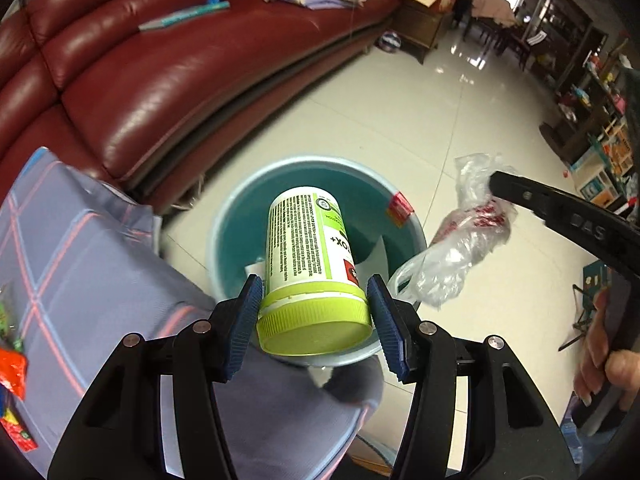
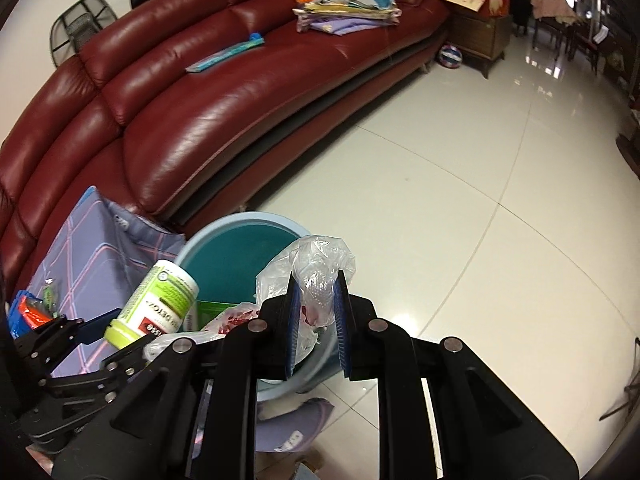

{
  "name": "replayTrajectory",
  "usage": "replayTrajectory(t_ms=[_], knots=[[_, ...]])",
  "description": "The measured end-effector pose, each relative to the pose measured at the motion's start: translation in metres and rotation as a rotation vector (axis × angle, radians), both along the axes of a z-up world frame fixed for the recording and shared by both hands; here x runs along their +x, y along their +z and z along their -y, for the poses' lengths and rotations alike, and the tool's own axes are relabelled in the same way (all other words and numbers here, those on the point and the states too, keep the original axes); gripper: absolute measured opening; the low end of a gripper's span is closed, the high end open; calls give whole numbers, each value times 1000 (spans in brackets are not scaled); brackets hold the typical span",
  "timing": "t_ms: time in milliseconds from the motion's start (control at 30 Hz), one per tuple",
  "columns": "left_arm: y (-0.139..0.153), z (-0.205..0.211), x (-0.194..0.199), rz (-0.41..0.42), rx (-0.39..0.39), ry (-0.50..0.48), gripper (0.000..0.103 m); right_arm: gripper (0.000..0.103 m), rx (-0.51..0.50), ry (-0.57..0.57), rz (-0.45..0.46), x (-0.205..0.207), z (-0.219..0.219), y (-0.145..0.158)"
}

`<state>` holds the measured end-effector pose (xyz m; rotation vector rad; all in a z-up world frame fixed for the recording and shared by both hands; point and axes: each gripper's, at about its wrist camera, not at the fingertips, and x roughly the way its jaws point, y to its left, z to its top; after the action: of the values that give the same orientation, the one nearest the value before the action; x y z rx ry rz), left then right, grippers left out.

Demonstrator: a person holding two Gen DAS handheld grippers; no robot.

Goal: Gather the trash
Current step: 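Carry the bottle and plastic bag over the teal bin and open both tools, then move both open tools back over the table toward the blue tray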

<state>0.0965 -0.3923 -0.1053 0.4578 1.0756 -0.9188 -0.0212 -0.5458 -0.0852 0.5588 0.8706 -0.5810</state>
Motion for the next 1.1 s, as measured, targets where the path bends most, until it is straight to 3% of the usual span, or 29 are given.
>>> replayTrajectory(t_ms=[100,200,333,500,567,600,633,700,833,1100], knots=[[-10,10,3,-2,20,3,57,15,2,-10,-10,-3,6,-3],[-9,11,5,21,29,18,71,16,5,-11,-14,-1,10,-5],[-4,2,6,67,35,28,77,16,16,15,-28,9,5,-13],[0,-19,9,76,36,60,93,16,40,54,-50,26,-5,-25],[2,-27,10,78,30,77,95,21,52,71,-56,32,-8,-29],[3,-32,12,78,27,85,96,27,61,81,-58,35,-10,-30],[3,-37,15,76,26,93,97,42,75,90,-55,38,-12,-31],[6,-44,17,72,23,110,98,58,87,95,-47,41,-15,-30],[9,-60,22,68,18,151,99,75,99,93,-49,45,-19,-29],[12,-89,30,50,6,213,99,83,164,77,-78,43,-28,-36]])
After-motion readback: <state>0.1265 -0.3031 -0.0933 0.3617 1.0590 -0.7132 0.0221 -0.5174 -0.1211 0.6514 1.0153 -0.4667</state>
